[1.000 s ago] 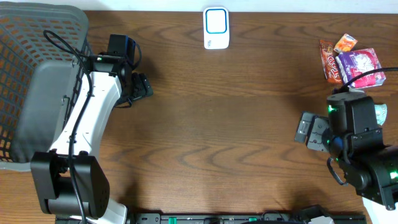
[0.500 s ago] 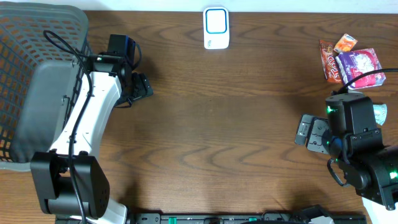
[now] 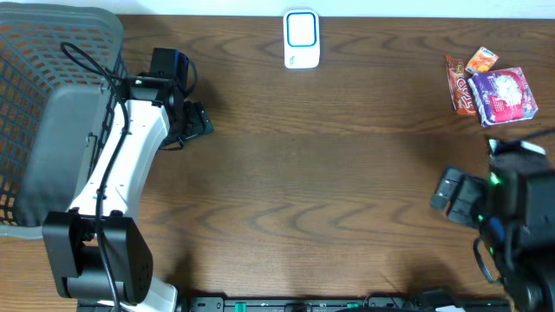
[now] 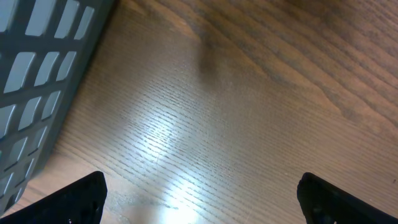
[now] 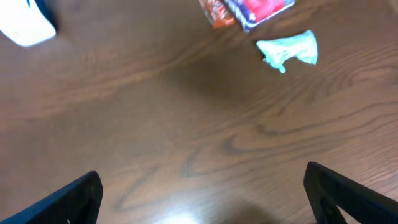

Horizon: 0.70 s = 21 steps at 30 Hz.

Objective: Scan the item barcode

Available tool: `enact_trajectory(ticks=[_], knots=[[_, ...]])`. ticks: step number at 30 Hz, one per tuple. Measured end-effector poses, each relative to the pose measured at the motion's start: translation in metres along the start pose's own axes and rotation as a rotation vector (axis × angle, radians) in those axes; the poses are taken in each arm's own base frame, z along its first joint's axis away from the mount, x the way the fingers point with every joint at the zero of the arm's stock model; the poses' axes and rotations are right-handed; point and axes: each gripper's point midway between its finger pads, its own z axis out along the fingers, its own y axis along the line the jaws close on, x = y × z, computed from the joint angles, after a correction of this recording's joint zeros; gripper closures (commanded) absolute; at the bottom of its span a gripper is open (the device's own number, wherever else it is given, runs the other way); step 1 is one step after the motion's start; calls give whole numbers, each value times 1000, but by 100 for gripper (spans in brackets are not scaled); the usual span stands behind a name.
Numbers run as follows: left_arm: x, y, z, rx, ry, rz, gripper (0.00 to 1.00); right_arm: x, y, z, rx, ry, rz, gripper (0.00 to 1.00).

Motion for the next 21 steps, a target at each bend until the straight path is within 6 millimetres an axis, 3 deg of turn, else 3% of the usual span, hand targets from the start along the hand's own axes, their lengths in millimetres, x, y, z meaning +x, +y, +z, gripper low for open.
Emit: enact_trajectory(ticks=[2, 5, 12, 21], knots=[[0, 0, 0, 1, -1, 0, 2, -6, -3, 0, -29, -105, 46, 1], [0, 0, 0, 0, -1, 0, 2, 2, -9, 6, -61, -201, 63, 1], [0, 0, 0, -3, -1, 0, 2, 35, -5, 48, -179, -429, 20, 1], [0, 0, 0, -3, -1, 0, 2, 51, 10, 82, -304, -611, -2, 1]])
